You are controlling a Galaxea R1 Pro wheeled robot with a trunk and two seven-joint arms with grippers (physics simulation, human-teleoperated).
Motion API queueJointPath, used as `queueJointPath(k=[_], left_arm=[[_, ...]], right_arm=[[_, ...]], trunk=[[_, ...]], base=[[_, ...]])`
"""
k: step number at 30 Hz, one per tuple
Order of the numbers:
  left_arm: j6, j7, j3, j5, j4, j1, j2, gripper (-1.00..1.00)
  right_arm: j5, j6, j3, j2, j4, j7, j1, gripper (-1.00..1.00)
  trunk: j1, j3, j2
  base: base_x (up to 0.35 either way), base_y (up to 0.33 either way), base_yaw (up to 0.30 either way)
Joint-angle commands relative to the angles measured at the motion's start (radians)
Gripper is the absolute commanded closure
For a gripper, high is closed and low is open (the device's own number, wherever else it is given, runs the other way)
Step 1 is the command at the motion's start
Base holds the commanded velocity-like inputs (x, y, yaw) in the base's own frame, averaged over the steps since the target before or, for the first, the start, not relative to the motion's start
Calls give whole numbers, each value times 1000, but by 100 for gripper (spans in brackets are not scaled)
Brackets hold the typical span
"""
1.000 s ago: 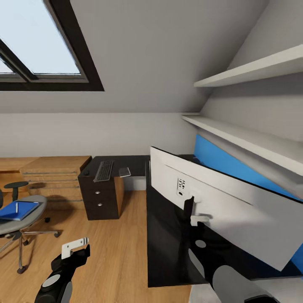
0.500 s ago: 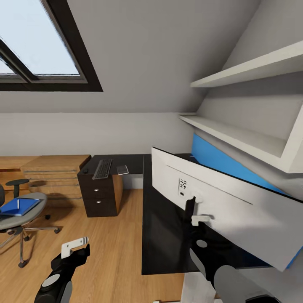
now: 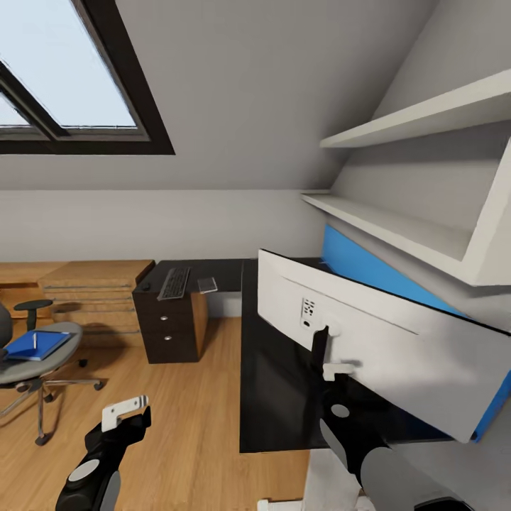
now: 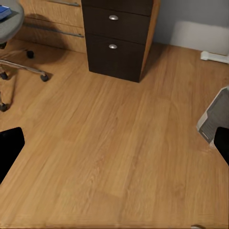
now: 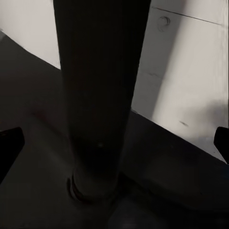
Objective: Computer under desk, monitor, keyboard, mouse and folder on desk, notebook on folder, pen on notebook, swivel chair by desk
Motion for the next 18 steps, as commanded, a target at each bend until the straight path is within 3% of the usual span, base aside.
queueJointPath(k=[1,9,18], left_arm=[[5,4,0,5,-2,-1,-1,-100],[6,4,-1,6,-3,-1,-2,-100],[8,4,0,5,-3,-1,-1,-100]], right_arm=[[-3,-2,8,-1,2,-8,-1,-100],[-4,-3,8,-2,3,-7,-1,-100],[-4,-3,6,-20,4,-11,-1,-100]], trunk=[[0,-2,-2],[0,-2,-2],[0,-2,-2]], base=[[-320,0,0],[-326,-26,0],[-105,-289,0]])
